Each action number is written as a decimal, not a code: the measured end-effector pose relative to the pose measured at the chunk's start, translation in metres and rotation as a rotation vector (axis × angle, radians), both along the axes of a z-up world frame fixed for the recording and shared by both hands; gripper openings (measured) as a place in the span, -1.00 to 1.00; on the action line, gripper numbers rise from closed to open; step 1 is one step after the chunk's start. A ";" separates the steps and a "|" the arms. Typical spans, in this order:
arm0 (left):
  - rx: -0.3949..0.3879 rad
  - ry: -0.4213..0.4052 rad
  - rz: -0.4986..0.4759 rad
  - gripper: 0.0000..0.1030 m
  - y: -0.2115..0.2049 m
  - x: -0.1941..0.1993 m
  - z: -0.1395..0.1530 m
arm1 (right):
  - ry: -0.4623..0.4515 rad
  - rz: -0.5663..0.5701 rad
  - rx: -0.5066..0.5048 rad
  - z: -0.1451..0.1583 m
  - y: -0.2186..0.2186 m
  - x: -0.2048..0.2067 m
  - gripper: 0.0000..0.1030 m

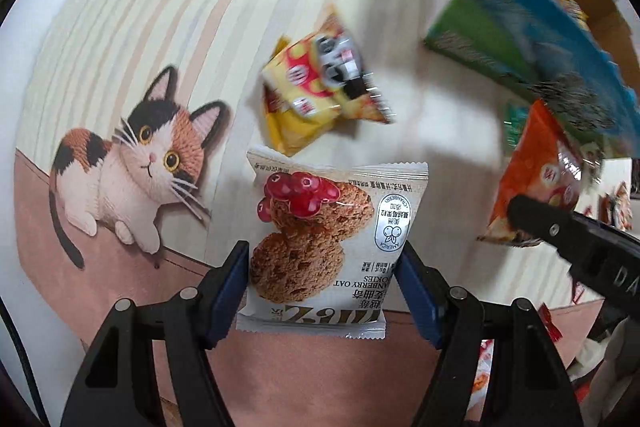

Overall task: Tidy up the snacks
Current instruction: 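Grasp the oat cookie packet with the left tool while the right tool grasps the orange CUICUIJIAO bag, then drop both packets into the cardboard box and open both tools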

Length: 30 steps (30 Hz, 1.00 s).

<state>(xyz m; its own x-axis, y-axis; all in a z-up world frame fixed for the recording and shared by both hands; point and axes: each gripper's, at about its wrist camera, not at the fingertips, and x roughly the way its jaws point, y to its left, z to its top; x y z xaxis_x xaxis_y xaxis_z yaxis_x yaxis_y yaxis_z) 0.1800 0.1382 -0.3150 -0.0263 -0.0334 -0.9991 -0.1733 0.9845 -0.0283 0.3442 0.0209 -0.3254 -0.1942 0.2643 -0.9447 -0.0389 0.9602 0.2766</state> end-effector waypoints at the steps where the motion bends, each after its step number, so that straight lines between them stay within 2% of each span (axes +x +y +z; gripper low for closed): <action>1: 0.003 -0.012 -0.014 0.35 -0.007 -0.002 0.007 | -0.004 0.000 0.006 0.005 -0.002 -0.004 0.02; 10: -0.032 -0.101 -0.100 0.35 -0.055 -0.021 0.068 | -0.054 -0.051 0.043 0.053 -0.055 -0.024 0.02; 17: -0.111 -0.202 -0.118 0.35 -0.074 0.021 0.124 | -0.093 -0.137 0.107 0.099 -0.106 -0.020 0.02; 21: -0.124 -0.253 -0.157 0.35 -0.087 0.056 0.151 | -0.146 -0.168 0.131 0.131 -0.131 0.003 0.02; 24: -0.106 -0.280 -0.200 0.35 -0.097 0.097 0.166 | -0.201 -0.178 0.116 0.147 -0.145 0.037 0.02; 30: -0.034 -0.267 -0.260 0.35 -0.111 0.187 0.168 | -0.259 -0.207 0.025 0.148 -0.172 0.116 0.02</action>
